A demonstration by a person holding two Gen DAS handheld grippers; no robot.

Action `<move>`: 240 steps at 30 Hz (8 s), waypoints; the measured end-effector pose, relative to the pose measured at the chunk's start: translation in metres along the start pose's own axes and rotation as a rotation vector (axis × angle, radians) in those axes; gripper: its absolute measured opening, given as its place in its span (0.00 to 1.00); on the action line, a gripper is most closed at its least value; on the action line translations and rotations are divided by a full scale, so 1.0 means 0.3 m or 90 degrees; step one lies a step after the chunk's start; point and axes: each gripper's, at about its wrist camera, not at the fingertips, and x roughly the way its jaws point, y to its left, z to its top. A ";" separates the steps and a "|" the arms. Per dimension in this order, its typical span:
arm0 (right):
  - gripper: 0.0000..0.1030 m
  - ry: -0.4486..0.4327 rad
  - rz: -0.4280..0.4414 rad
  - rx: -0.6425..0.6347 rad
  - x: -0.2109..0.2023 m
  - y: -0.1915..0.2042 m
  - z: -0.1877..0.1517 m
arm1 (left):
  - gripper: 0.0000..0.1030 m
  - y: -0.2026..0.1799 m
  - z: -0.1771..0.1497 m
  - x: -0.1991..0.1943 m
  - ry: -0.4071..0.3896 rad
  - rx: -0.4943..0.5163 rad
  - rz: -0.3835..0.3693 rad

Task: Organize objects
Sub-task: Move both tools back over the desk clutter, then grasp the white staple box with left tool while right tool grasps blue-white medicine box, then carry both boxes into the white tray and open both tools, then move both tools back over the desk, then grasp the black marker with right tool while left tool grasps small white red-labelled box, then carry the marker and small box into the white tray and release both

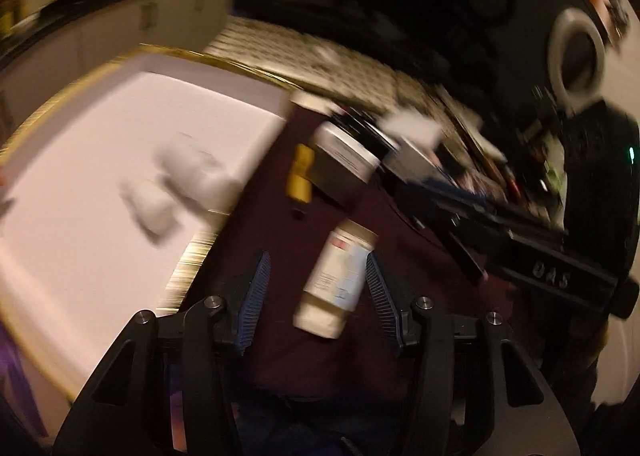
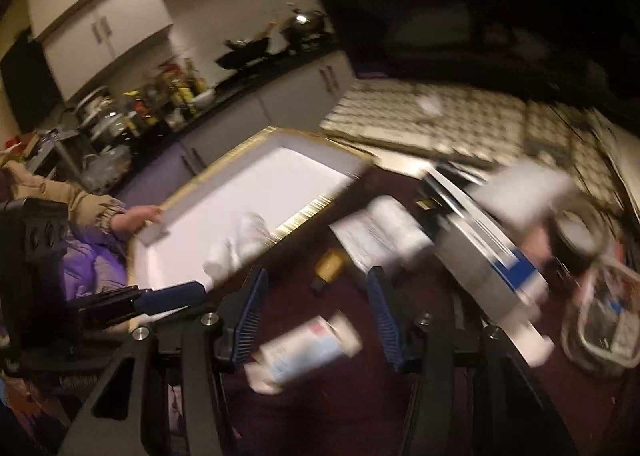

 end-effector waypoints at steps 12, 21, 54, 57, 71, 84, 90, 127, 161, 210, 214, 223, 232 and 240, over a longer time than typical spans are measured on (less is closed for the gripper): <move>0.50 0.040 -0.135 0.032 -0.031 -0.216 -0.082 | 0.46 -0.084 -0.010 0.165 0.038 0.053 0.062; 0.33 0.092 -0.191 0.014 0.001 -0.242 -0.122 | 0.28 -0.087 -0.021 0.160 0.028 0.055 0.104; 0.32 0.007 -0.200 -0.010 -0.014 -0.218 -0.001 | 0.28 -0.023 -0.025 0.095 0.016 -0.012 0.050; 0.32 -0.022 -0.167 -0.008 -0.040 -0.185 0.010 | 0.28 -0.018 -0.023 0.070 0.001 -0.022 0.042; 0.32 -0.050 -0.031 -0.032 0.022 0.057 0.110 | 0.28 0.174 0.038 -0.160 -0.069 -0.135 0.033; 0.32 -0.025 -0.003 -0.048 0.310 0.253 0.266 | 0.28 0.457 0.056 -0.145 -0.073 -0.273 0.208; 0.32 0.002 -0.059 -0.083 0.427 0.289 0.261 | 0.28 0.468 0.061 -0.088 -0.046 -0.281 0.211; 0.63 -0.053 0.045 -0.066 0.197 0.260 0.142 | 0.57 0.337 0.012 -0.185 -0.146 -0.229 0.183; 0.23 0.041 -0.189 0.040 0.026 -0.214 -0.113 | 0.57 0.008 0.206 0.206 0.004 -0.138 0.073; 0.13 -0.059 -0.120 0.056 -0.085 -0.130 -0.042 | 0.40 0.023 0.065 -0.027 -0.087 -0.099 -0.030; 0.13 -0.059 -0.067 0.041 -0.050 -0.053 0.000 | 0.40 0.084 0.063 -0.097 -0.109 -0.130 -0.027; 0.13 -0.038 0.034 -0.019 0.077 0.176 0.058 | 0.40 0.298 0.020 -0.262 -0.175 -0.227 0.024; 0.13 0.026 0.126 -0.045 0.285 0.365 0.119 | 0.40 0.526 -0.012 -0.293 -0.159 -0.324 0.146; 0.13 0.094 0.133 -0.058 0.477 0.463 0.139 | 0.40 0.614 -0.035 -0.238 -0.117 -0.355 0.181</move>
